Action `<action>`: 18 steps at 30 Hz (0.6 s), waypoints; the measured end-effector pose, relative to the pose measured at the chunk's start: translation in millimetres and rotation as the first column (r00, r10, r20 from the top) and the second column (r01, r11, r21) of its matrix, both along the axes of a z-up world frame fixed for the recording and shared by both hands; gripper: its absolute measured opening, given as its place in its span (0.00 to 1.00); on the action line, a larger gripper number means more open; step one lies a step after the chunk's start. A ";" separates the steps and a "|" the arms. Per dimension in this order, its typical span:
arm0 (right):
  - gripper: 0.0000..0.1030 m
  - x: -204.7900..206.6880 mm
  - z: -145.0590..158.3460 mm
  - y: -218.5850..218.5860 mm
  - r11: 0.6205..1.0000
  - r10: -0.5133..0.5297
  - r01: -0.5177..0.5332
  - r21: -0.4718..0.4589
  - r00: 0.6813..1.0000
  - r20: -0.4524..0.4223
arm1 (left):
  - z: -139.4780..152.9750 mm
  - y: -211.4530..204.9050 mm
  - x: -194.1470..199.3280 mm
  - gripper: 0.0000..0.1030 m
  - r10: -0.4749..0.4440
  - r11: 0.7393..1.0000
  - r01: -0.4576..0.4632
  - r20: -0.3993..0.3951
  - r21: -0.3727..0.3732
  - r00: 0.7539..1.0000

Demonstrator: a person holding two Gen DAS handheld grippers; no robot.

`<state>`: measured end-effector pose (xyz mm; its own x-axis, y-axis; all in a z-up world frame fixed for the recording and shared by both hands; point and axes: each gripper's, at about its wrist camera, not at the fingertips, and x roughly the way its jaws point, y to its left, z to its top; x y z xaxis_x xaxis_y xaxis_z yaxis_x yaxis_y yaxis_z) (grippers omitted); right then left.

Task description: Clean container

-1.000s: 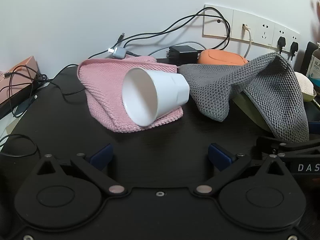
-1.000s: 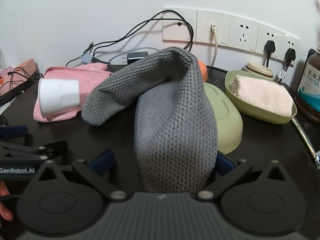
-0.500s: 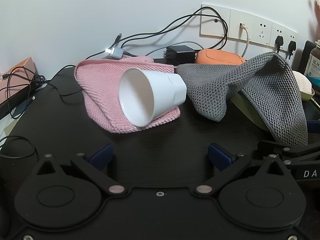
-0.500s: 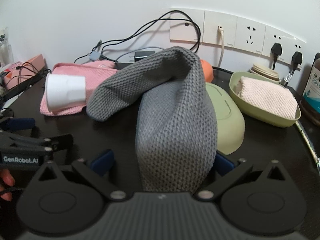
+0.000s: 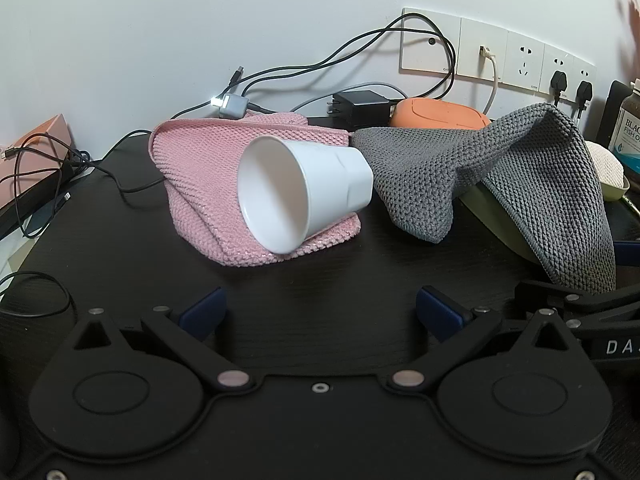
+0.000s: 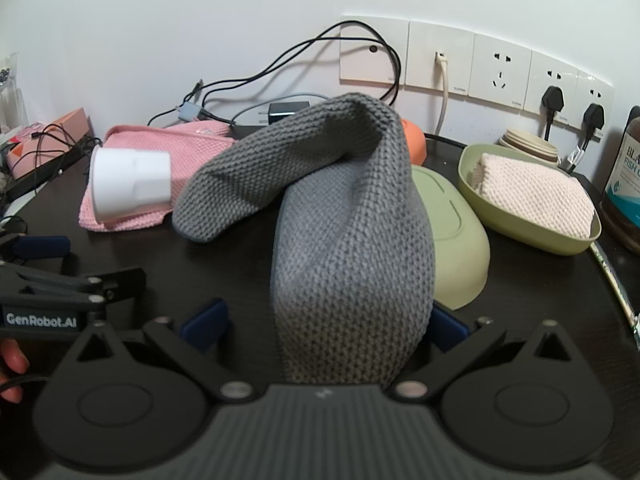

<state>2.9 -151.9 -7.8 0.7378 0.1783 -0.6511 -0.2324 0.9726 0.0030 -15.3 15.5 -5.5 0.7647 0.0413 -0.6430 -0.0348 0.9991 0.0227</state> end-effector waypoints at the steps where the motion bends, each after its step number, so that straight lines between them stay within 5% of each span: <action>1: 0.99 0.1 0.0 -0.1 1.000 0.000 0.000 0.000 1.000 0.000 | 0.0 0.1 0.1 1.00 0.000 1.000 0.000 0.000 0.000 1.000; 18: 0.99 -0.6 0.0 0.3 1.000 -0.002 0.002 0.000 1.000 0.000 | 0.0 0.0 0.1 1.00 0.000 1.000 0.000 0.000 0.000 1.000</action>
